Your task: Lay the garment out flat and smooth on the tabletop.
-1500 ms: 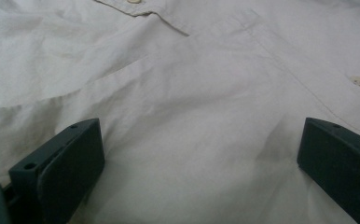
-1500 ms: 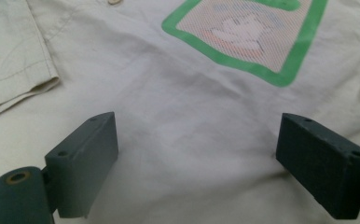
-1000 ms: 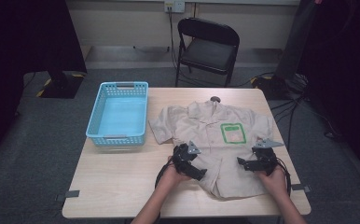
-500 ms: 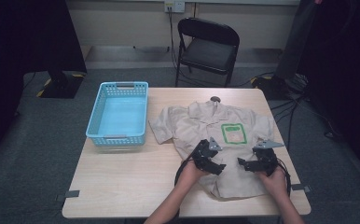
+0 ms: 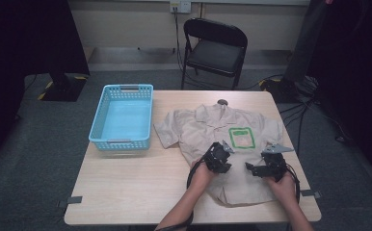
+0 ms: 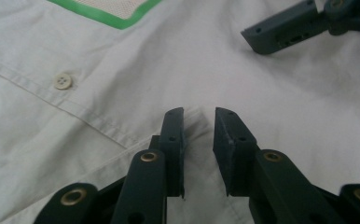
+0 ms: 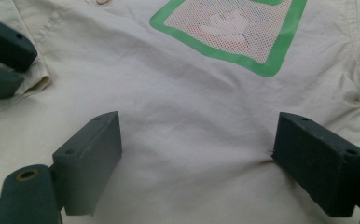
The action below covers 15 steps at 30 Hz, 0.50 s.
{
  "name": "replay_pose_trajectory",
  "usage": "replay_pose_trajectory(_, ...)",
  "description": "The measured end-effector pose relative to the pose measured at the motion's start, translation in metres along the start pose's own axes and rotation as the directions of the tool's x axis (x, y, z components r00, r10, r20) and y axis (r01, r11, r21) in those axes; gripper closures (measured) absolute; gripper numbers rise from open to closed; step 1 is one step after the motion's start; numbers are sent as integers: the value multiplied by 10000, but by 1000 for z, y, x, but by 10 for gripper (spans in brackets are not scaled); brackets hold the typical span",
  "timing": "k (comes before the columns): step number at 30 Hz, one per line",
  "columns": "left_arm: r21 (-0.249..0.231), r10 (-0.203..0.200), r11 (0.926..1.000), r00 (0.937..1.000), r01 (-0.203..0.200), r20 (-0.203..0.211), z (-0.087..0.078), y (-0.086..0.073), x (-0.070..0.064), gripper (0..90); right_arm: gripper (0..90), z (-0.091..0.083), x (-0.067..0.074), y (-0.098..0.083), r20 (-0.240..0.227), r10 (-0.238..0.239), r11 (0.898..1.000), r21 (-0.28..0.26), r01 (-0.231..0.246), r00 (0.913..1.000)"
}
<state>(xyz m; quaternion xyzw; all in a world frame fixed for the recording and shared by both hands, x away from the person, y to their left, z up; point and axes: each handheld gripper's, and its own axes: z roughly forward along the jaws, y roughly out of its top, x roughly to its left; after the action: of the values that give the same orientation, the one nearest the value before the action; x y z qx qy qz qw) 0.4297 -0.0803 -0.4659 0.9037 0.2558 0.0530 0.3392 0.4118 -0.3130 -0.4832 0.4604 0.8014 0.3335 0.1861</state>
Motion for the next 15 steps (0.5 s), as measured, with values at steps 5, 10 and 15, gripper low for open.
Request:
replay_pose_trajectory(5,77,11,10000,10000,-10,-59,-1,0,2,862,147,0,0,0,22,29,10000,0,-29,10000)
replay_pose_trajectory(10,39,175,9998,9998,-175,-67,-2,-1,2,900,146,0,0,0,32,37,10000,2,-37,10000)
replay_pose_trajectory(15,54,308,9995,9994,-307,-140,-2,0,1,900,146,0,1,0,51,57,10000,2,-57,10000)
